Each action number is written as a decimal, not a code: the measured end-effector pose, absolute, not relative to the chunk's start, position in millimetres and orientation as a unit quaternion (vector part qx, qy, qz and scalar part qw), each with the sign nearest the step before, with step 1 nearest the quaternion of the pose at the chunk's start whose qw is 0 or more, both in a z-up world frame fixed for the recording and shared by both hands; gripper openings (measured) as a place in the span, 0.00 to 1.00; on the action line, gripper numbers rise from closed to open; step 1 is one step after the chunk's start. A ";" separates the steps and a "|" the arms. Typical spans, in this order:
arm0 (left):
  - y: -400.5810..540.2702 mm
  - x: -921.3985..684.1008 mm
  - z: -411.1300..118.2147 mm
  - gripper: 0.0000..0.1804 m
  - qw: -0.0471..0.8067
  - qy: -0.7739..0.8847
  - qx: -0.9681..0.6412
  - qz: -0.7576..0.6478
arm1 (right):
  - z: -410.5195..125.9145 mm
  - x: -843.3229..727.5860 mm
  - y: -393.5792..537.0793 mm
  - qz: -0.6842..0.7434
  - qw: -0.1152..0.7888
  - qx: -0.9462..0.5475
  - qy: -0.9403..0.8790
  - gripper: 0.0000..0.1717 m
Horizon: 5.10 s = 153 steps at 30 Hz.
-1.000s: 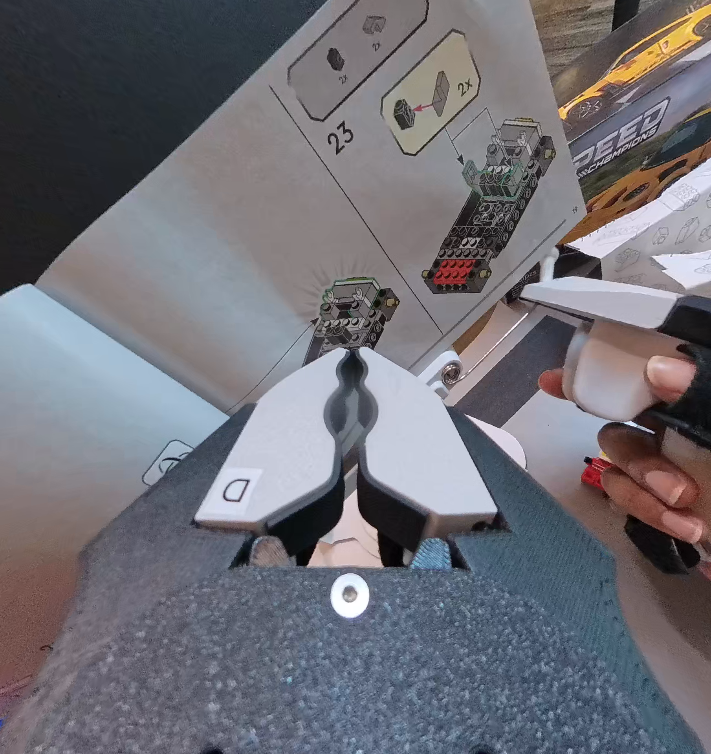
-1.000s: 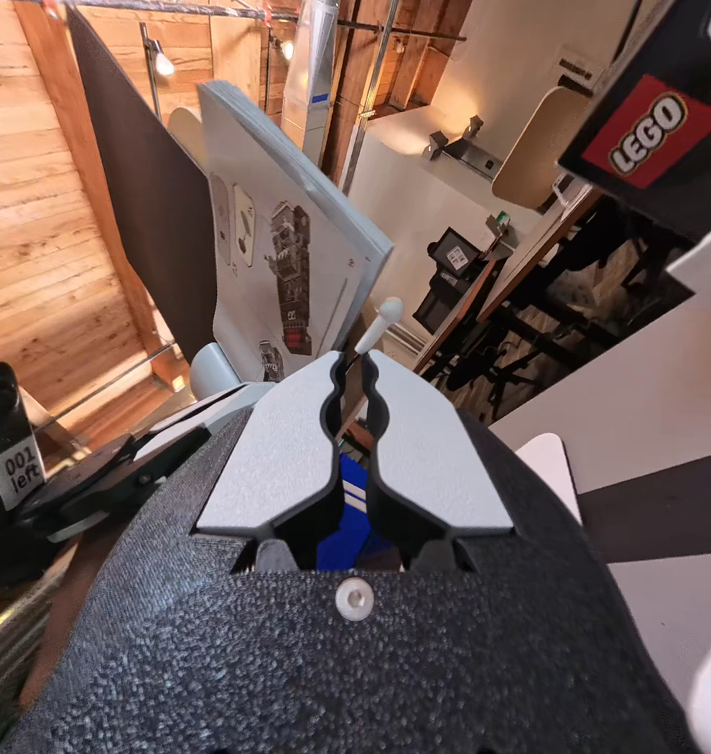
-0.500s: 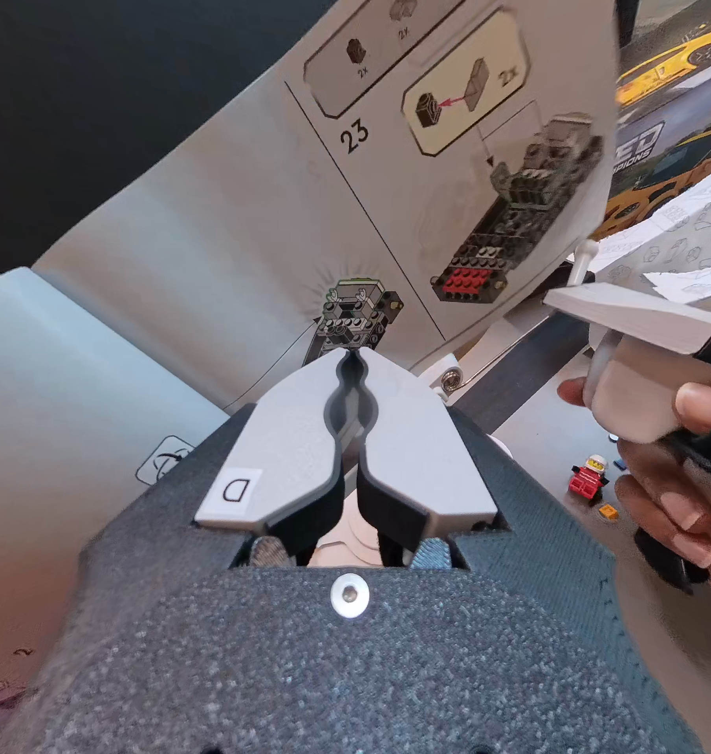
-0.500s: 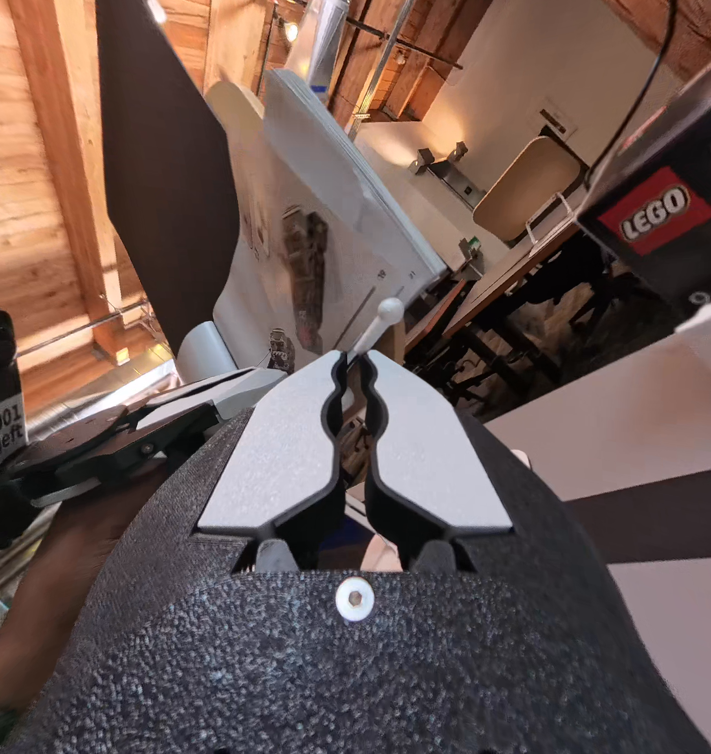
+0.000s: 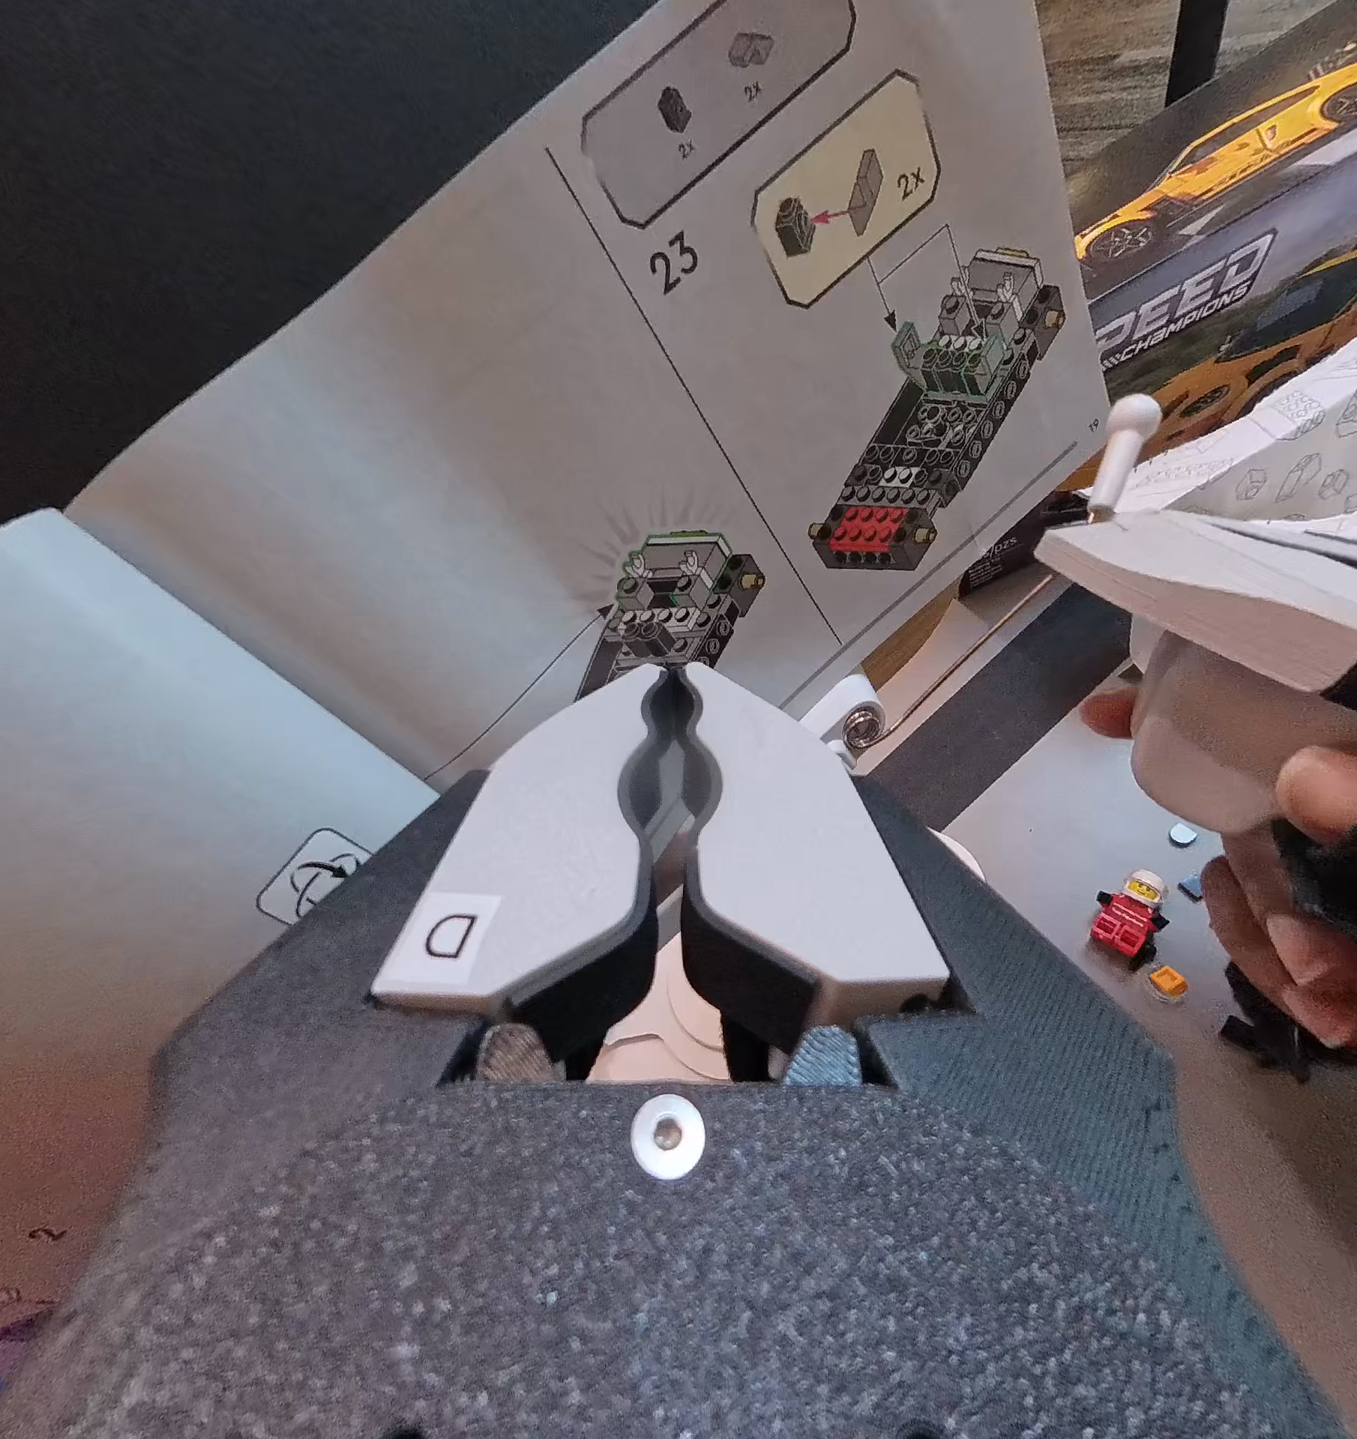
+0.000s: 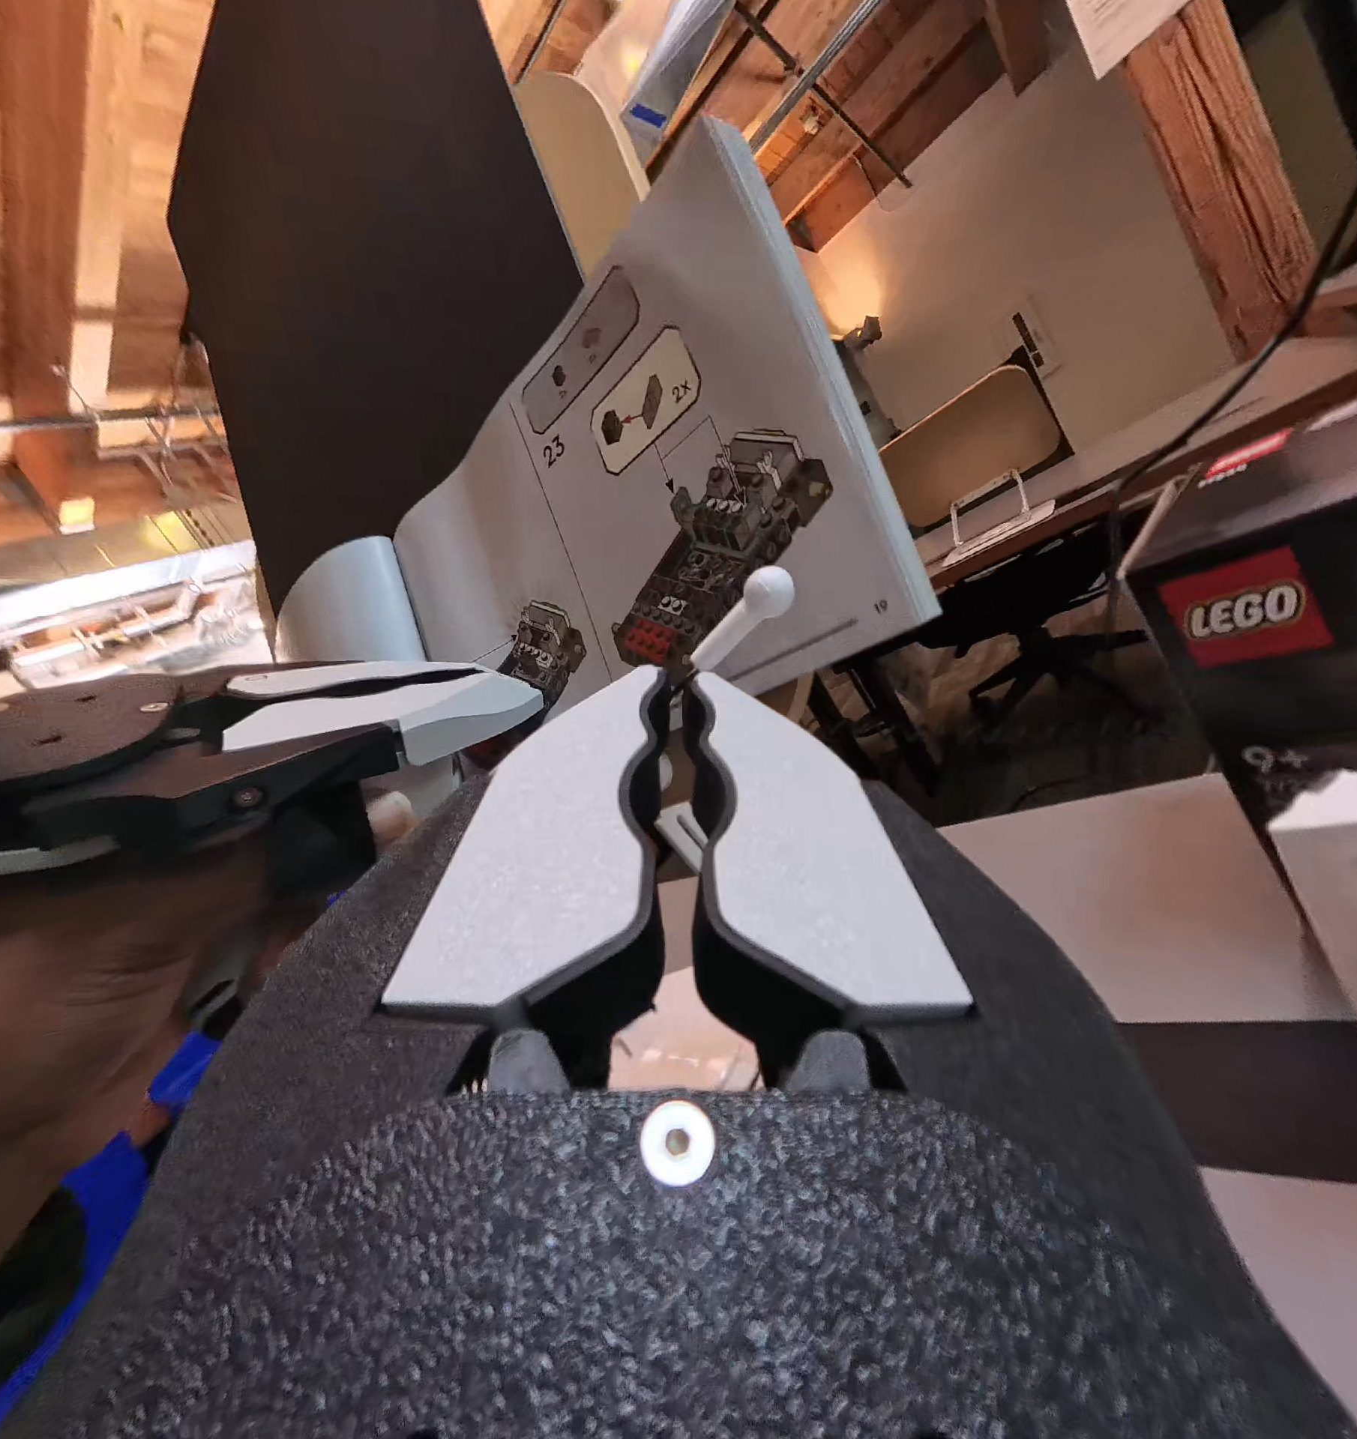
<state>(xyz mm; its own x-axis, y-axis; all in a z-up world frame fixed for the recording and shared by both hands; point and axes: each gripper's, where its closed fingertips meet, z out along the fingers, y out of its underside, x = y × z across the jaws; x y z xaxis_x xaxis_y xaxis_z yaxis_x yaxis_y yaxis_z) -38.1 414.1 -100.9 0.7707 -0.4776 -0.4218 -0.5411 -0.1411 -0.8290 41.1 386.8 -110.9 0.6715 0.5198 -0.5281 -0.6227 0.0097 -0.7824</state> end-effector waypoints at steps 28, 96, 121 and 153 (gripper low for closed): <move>388.8 -38.1 -77.9 0.03 0.601 0.316 -0.731 -0.075 | -68.7 -9.2 391.8 0.217 0.716 -0.618 -0.240 0.10; 89.9 -56.5 -300.1 0.35 0.263 0.562 -0.751 -0.227 | -280.1 -40.9 111.6 0.285 0.173 -0.635 -0.696 0.08; 88.3 -48.1 -299.5 0.34 0.276 0.565 -0.738 -0.244 | -276.8 -44.7 110.8 0.294 0.264 -0.618 -0.680 0.02; 88.0 -48.1 -298.9 0.33 0.257 0.539 -0.764 -0.246 | -240.0 -42.1 110.8 0.353 0.334 -0.588 -0.646 0.02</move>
<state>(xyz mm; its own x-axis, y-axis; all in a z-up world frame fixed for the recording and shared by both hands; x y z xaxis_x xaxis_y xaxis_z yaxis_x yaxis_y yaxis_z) -48.1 88.0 -298.9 0.2993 -0.9491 0.0982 -0.6963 -0.2876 -0.6576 -42.1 110.8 -240.0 -0.0839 0.9963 0.0158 0.5237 0.0576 -0.8500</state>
